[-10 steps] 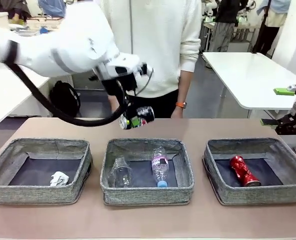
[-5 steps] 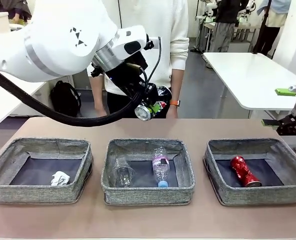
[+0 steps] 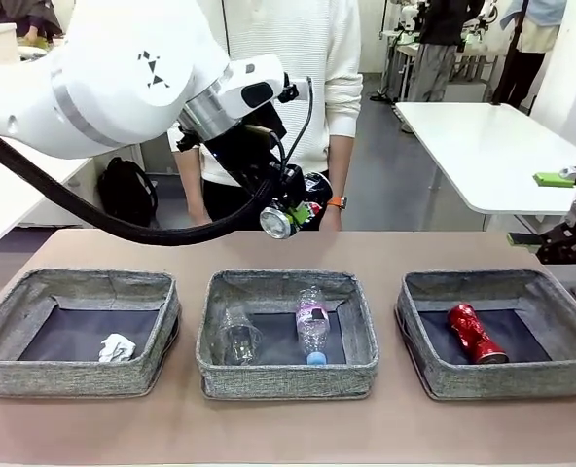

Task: Sort the waste into the appropriate baskets.
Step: Pick up the waste item pointed out by the person.

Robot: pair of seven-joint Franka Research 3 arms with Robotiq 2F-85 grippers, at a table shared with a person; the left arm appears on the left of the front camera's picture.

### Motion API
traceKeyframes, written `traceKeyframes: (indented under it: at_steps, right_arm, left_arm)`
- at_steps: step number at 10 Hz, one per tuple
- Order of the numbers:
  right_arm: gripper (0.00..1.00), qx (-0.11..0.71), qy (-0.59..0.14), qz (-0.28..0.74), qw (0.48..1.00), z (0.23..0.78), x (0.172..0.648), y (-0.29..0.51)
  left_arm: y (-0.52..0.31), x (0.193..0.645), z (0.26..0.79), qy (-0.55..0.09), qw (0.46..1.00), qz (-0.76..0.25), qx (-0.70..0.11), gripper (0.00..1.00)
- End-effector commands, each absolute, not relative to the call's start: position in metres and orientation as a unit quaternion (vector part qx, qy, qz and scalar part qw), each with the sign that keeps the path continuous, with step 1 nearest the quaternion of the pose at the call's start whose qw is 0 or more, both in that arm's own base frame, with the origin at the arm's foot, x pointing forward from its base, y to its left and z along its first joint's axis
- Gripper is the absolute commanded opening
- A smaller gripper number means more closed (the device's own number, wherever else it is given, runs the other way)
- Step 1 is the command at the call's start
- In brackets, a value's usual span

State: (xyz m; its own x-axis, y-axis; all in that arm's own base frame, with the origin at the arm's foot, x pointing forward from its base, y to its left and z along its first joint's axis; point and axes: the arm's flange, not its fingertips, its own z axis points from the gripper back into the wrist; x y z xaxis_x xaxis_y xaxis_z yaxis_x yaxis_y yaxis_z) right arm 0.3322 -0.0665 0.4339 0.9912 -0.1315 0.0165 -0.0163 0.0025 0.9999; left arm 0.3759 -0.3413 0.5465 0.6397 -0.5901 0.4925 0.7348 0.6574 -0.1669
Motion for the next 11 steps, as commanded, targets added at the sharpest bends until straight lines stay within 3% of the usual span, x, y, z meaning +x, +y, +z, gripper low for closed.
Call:
traceKeyframes:
  at_steps: [1, 5, 11]
  right_arm:
    - [1.00, 0.706, -0.050, -0.038, 0.706, 0.437, 0.331, -0.067]
    - [1.00, 0.706, -0.050, -0.038, 0.706, 0.437, 0.331, -0.067]
    - [1.00, 0.706, -0.050, -0.038, 0.706, 0.437, 0.331, -0.067]
  left_arm:
    - [-0.355, 0.348, 0.599, -0.203, 0.928, -0.276, -0.148, 0.39]
    - [-0.395, 0.289, 0.701, -0.175, 0.963, -0.183, -0.096, 0.39]
    - [-0.411, 0.270, 0.751, -0.151, 0.976, -0.151, -0.048, 0.39]
